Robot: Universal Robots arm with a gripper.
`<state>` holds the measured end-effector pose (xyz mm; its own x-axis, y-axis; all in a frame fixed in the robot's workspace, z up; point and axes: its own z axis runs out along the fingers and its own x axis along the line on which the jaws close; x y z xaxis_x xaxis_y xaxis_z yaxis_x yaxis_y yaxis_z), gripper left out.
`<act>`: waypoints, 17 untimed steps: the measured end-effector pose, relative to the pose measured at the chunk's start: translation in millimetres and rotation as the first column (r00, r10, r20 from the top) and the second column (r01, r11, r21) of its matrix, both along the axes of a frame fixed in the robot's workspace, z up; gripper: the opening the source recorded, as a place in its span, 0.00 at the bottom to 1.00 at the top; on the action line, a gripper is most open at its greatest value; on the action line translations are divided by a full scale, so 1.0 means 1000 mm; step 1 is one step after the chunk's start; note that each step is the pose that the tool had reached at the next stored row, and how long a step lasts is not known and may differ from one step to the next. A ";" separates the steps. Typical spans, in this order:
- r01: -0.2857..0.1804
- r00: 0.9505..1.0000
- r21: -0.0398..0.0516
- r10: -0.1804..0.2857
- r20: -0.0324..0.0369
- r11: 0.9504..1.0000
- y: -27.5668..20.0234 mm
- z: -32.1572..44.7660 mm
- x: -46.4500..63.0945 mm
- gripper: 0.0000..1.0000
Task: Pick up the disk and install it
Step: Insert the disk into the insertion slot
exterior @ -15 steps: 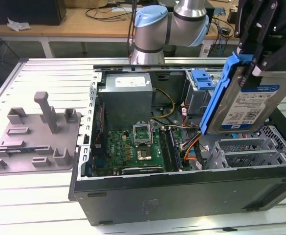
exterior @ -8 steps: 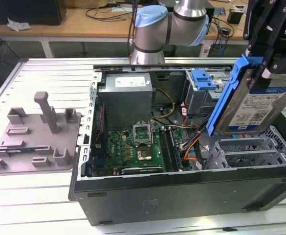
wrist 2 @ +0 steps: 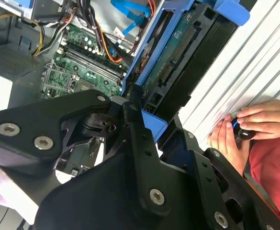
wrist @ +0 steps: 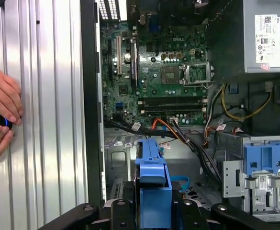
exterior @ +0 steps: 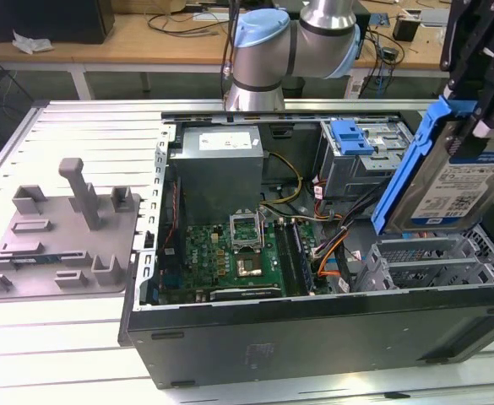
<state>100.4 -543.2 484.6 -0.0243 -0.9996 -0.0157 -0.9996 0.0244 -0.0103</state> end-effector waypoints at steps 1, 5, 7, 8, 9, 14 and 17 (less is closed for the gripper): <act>0.003 1.000 0.000 -0.003 0.000 1.000 0.0000 -0.0002 0.002 0.36; 0.012 1.000 0.000 -0.012 0.000 1.000 -0.0004 -0.0013 0.011 0.36; 0.014 1.000 0.000 -0.014 0.000 1.000 -0.0005 -0.0019 0.015 0.36; 0.014 1.000 0.000 -0.014 0.000 1.000 -0.0005 -0.0023 0.016 0.36; 0.015 1.000 -0.001 -0.015 0.000 1.000 -0.0006 -0.0026 0.016 0.36; 0.015 1.000 -0.001 -0.015 0.000 1.000 -0.0006 -0.0028 0.017 0.36; 0.014 1.000 -0.001 -0.014 0.000 1.000 -0.0005 -0.0027 0.017 0.36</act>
<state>117.0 -543.8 481.9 -0.0385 -0.9991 -0.0148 -0.9992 0.0387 -0.0104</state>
